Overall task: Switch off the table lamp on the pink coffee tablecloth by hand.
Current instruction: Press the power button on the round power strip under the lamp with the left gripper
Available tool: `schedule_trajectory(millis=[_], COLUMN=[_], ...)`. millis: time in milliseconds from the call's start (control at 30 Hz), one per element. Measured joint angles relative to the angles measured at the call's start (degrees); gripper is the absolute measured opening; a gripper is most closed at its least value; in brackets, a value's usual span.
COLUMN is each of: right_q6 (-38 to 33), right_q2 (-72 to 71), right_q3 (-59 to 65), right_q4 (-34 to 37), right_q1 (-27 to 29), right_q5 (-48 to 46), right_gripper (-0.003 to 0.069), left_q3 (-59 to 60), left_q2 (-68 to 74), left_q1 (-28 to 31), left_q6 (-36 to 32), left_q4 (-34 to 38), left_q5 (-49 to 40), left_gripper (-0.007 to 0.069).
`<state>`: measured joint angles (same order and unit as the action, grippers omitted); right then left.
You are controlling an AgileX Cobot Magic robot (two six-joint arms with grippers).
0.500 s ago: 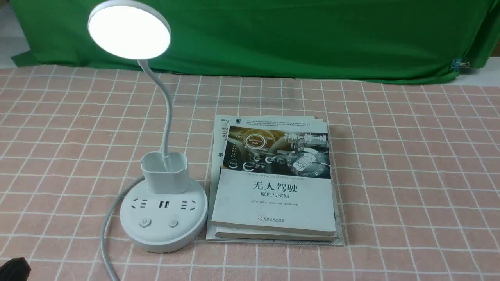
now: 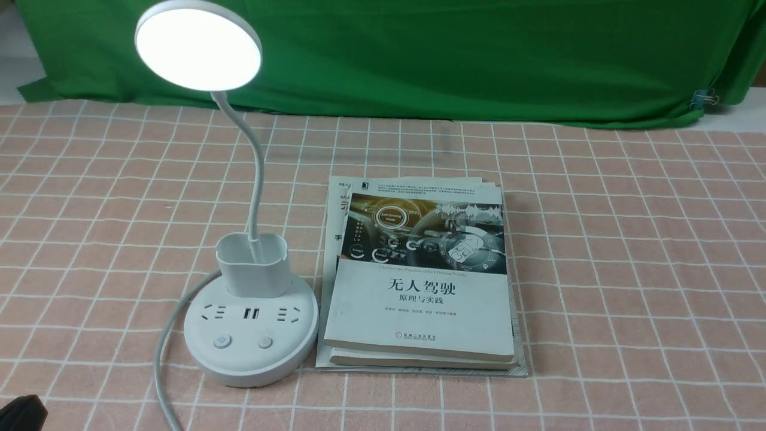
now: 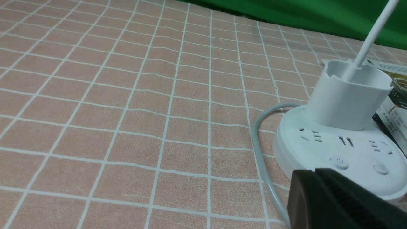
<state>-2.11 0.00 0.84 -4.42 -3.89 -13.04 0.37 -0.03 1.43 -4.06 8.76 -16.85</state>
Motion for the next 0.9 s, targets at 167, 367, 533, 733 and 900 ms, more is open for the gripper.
schedule_trajectory(millis=[167, 367, 533, 733, 900], right_q6=[0.0, 0.0, 0.0, 0.0, 0.0], right_q2=[0.0, 0.0, 0.0, 0.0, 0.0], right_q3=[0.0, 0.0, 0.0, 0.0, 0.0], right_q4=[0.0, 0.0, 0.0, 0.0, 0.0], right_q1=[0.0, 0.0, 0.0, 0.0, 0.0], right_q5=[0.0, 0.0, 0.0, 0.0, 0.0], right_gripper=[0.0242, 0.0242, 0.0242, 0.0242, 0.0242], left_q3=[0.0, 0.0, 0.0, -0.4, -10.3], left_q2=[0.0, 0.0, 0.0, 0.0, 7.2], left_q1=[0.0, 0.0, 0.0, 0.0, 0.0], left_q6=[0.0, 1.0, 2.1, 2.3, 2.3], left_q4=[0.1, 18.8, 34.7, 36.0, 28.1], left_q5=[0.3, 7.7, 14.3, 18.6, 4.9], left_gripper=[0.0004, 0.0004, 0.0004, 0.0004, 0.0005])
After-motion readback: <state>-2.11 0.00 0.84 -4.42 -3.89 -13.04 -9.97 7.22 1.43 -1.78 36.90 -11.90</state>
